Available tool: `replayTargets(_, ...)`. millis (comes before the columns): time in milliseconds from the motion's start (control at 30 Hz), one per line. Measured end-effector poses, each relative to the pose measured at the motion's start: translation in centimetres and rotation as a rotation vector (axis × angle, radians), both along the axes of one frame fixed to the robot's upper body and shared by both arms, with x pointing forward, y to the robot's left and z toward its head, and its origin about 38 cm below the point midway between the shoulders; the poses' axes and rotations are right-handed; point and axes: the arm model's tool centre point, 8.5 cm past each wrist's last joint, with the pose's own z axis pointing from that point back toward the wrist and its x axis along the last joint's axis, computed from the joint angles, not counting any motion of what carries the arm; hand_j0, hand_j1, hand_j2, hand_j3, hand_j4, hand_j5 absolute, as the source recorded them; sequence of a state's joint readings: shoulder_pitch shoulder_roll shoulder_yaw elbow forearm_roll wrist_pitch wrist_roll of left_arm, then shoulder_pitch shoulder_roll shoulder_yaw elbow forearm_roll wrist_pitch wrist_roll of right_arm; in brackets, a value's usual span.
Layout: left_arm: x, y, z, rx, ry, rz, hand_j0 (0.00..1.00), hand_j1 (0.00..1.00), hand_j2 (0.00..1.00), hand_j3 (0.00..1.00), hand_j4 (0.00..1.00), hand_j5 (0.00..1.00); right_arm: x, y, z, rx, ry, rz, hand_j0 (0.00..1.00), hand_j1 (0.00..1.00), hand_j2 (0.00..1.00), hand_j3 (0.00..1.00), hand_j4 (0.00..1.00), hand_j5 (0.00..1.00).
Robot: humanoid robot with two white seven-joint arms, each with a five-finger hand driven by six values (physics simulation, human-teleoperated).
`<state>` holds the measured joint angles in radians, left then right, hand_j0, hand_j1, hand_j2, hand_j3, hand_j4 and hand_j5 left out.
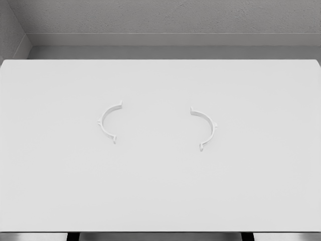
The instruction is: Assemble PVC drainage pipe clamps
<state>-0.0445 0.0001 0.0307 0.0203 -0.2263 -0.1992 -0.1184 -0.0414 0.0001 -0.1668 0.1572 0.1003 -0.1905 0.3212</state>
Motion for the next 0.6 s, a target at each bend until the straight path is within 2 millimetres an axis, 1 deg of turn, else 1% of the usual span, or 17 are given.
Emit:
replayTargets(67, 0.1, -0.5, 0.1, -0.042, -0.029, -0.061, 1.0, 1.0, 1.0, 1.0, 1.0, 1.0, -0.7, 1.3, 0.5, 0.114, -0.018, -0.008, 1.0, 1.0, 1.0, 1.0, 1.0, 1.0)
replayTargets(167, 0.2, -0.9, 0.2, -0.071, -0.047, -0.102, 1.0, 1.0, 1.0, 1.0, 1.0, 1.0, -1.1, 2.2, 0.9, 0.191, -0.031, -0.014, 1.0, 1.0, 1.0, 1.0, 1.0, 1.0)
replayTargets(300, 0.2, -1.0, 0.2, -0.084, -0.054, -0.12, 1.0, 1.0, 1.0, 1.0, 1.0, 1.0, -1.3, 2.6, 1.1, 0.224, -0.037, -0.017, 1.0, 1.0, 1.0, 1.0, 1.0, 1.0)
replayTargets(600, 0.2, -1.1, 0.3, -0.088, -0.056, -0.126, 1.0, 1.0, 1.0, 1.0, 1.0, 1.0, -1.4, 2.7, 1.1, 0.235, -0.039, -0.018, 1.0, 1.0, 1.0, 1.0, 1.0, 1.0)
